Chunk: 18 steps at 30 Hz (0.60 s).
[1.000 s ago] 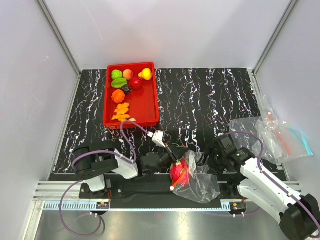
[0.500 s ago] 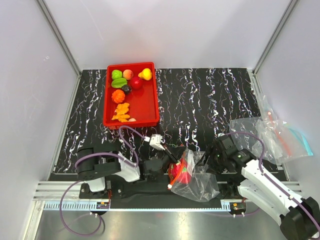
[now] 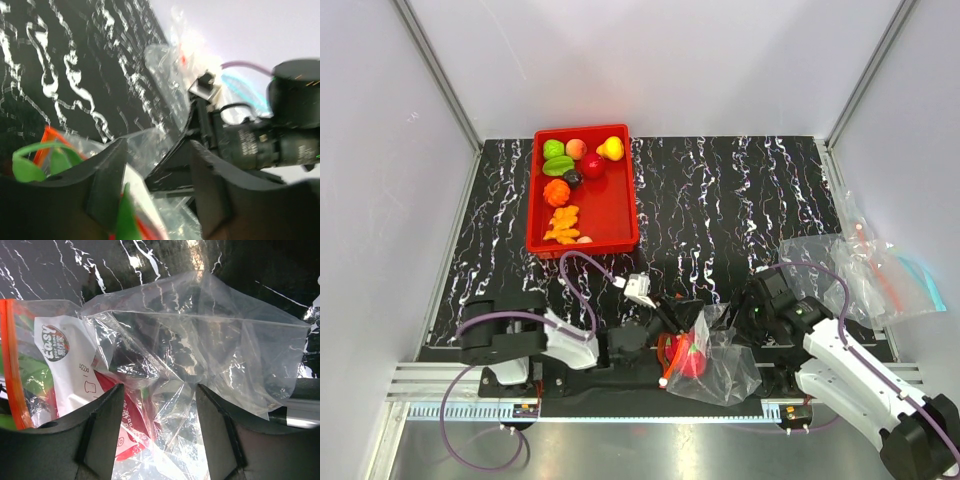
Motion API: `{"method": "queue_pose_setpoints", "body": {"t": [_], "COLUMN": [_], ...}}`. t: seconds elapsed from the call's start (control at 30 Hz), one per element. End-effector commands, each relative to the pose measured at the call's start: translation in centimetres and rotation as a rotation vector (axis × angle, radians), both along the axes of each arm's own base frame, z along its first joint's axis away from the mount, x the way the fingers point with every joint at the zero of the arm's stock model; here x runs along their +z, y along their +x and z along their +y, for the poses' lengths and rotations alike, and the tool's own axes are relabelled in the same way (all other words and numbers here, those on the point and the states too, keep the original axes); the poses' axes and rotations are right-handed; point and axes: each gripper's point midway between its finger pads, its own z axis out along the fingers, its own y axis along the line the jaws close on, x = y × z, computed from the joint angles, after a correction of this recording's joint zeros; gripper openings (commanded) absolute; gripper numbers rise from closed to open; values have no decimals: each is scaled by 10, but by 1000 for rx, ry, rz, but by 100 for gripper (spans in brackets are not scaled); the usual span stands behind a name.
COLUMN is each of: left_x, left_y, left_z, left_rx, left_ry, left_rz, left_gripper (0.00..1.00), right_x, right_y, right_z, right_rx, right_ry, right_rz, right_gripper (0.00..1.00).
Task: Place the food in the zip-top bag and seal the zipper
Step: Place the fake fruit in the zipper food storage bag.
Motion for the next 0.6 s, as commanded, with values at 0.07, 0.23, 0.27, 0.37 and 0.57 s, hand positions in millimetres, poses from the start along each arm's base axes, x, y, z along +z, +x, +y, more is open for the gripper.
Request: {"method": "queue_pose_setpoints", "body": {"t": [0.07,0.23,0.27,0.37,0.57], "left_x": [34,31,32,29,23], "left_y": [9,9,10,14,13], "left_z": [15,34,38,57,92], "left_rx": [63,70,80,115,92], "left_ry": [-1,98,120,209,333], "left_rz": [-50,-31,-28,-7,33], "left_gripper": [65,75,77,80,83], "right_x": [14,16,16,16,17], "right_y": [9,10,10,10,11], "right_z": [4,4,4,2,2], "right_rx": [5,8,8,5,19], "right_ry": [22,20,17,13,0], "right_rz": [-49,-53,-54,-56,-58], "right_gripper": [66,66,67,67,69]}}
